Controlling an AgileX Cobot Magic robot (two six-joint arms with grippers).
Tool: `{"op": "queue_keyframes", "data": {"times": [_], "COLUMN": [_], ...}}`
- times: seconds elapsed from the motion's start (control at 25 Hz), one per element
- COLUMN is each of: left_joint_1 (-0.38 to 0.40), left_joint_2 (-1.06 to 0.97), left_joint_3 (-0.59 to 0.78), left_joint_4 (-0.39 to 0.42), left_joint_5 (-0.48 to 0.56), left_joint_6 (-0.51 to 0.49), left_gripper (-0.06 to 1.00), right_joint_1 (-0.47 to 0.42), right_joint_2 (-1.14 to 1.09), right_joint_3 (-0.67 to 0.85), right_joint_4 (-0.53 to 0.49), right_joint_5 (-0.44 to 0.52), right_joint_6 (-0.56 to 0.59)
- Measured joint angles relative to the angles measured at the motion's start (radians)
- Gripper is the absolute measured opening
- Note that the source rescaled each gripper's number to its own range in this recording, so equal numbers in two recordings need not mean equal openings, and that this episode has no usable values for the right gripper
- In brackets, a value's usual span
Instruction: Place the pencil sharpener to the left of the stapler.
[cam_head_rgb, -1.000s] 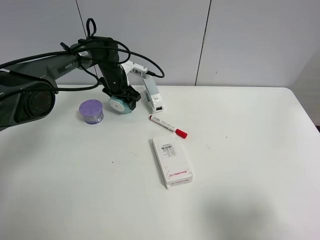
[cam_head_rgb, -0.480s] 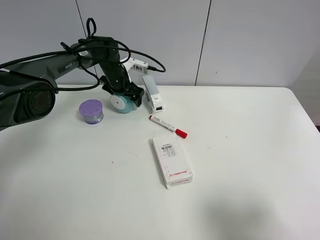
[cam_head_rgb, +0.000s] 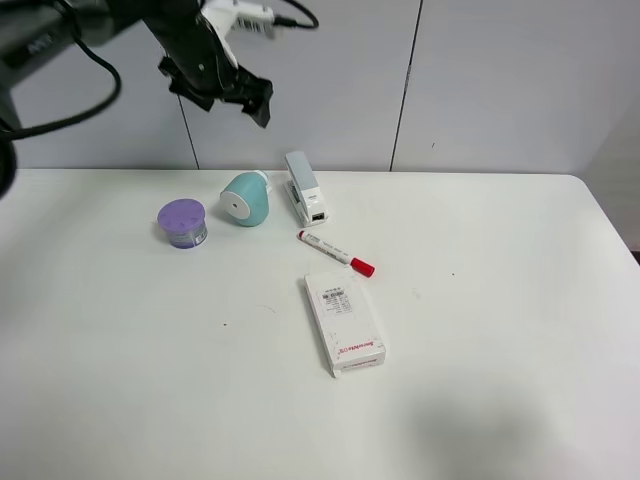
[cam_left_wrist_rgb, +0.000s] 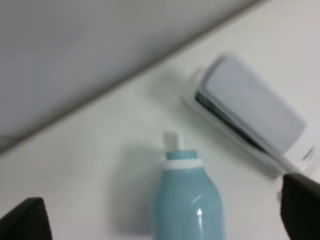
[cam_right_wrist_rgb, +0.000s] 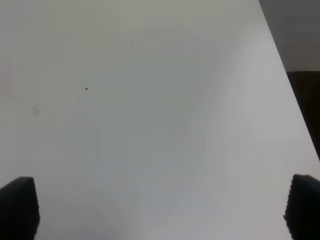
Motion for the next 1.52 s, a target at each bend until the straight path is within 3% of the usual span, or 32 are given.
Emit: {"op": "queue_keyframes", "data": {"times": [0.2,0.36,0.64,0.88,1.0,1.24,1.52], "left_joint_1": [0.030,0.070,0.148,0.376,0.487,0.536,0.530], "left_joint_2": [-0.230,-0.447,-0.955,-1.396,-1.643,-2.032,-2.162], "left_joint_3": [0.015,0.161,0.705,1.210,1.395,1.563,1.680], "left_joint_4": [0.112,0.161,0.179,0.171,0.134,0.091,0.073], "left_joint_5": [0.115,0.168,0.115,0.092,0.094,0.071,0.042], "left_joint_6": [-0.041,-0.084,-0.147,-0.177,-0.188,-0.191,-0.157], "left_gripper": [0.74,0.74,0.74,0.74,0.74,0.74,0.74], "right_joint_1": [0.000,0.000,0.000,0.000,0.000,0.000,0.000], "right_joint_2": [0.000,0.000,0.000,0.000,0.000,0.000,0.000], "right_joint_3": [0.000,0.000,0.000,0.000,0.000,0.000,0.000], "right_joint_4": [0.000,0.000,0.000,0.000,0.000,0.000,0.000], "right_joint_5": [0.000,0.000,0.000,0.000,0.000,0.000,0.000], "right_joint_6": [0.000,0.000,0.000,0.000,0.000,0.000,0.000]}}
